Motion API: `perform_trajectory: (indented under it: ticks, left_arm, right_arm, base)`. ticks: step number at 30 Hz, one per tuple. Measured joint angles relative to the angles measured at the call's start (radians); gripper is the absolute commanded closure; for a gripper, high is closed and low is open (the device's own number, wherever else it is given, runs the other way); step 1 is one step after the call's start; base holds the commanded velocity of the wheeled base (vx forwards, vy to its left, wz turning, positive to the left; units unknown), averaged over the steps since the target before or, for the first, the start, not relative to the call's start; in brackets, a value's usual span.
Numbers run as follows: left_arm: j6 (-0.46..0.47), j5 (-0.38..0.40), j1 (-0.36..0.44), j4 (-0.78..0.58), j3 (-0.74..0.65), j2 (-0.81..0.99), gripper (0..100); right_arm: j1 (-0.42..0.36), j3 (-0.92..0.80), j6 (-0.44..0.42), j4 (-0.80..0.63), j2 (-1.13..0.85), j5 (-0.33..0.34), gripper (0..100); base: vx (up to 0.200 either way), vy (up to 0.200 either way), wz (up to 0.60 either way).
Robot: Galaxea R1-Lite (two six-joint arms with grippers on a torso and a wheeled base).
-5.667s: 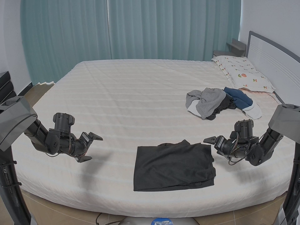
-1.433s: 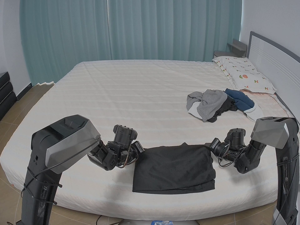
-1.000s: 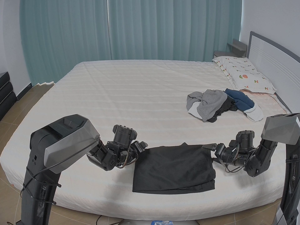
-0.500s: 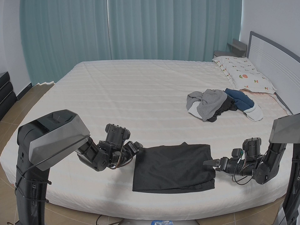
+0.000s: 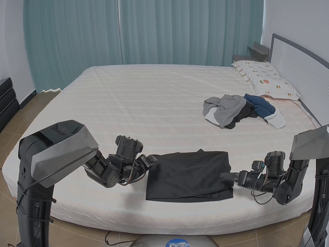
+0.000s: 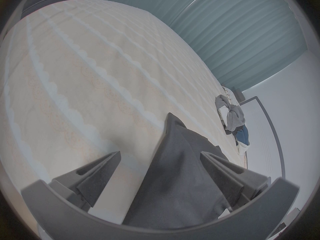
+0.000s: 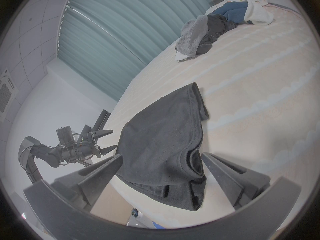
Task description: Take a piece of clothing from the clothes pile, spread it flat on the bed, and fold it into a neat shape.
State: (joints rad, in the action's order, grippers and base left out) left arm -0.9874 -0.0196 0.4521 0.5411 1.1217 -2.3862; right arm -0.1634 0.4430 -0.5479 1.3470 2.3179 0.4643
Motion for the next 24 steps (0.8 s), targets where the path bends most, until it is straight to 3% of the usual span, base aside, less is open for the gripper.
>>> perform_trajectory:
  ticks: [9, 10, 24]
  left_arm:
    - [0.0, 0.0, 0.001, 0.0, 0.002, 0.0, 0]
    - [0.0, 0.0, 0.002, 0.0, 0.002, 0.0, 0]
    - [0.0, 0.0, 0.003, -0.002, 0.001, 0.0, 0]
  right_arm:
    - [-0.006, 0.006, -0.003, 0.013, 0.035, -0.003, 0]
    - [-0.006, 0.006, -0.001, 0.014, 0.037, -0.003, 100]
    - [-0.001, -0.074, 0.081, 0.021, 0.032, -0.011, 100]
  base:
    - [0.0, 0.0, 0.0]
    - [0.0, 0.0, 0.0]
    - [0.0, 0.0, 0.0]
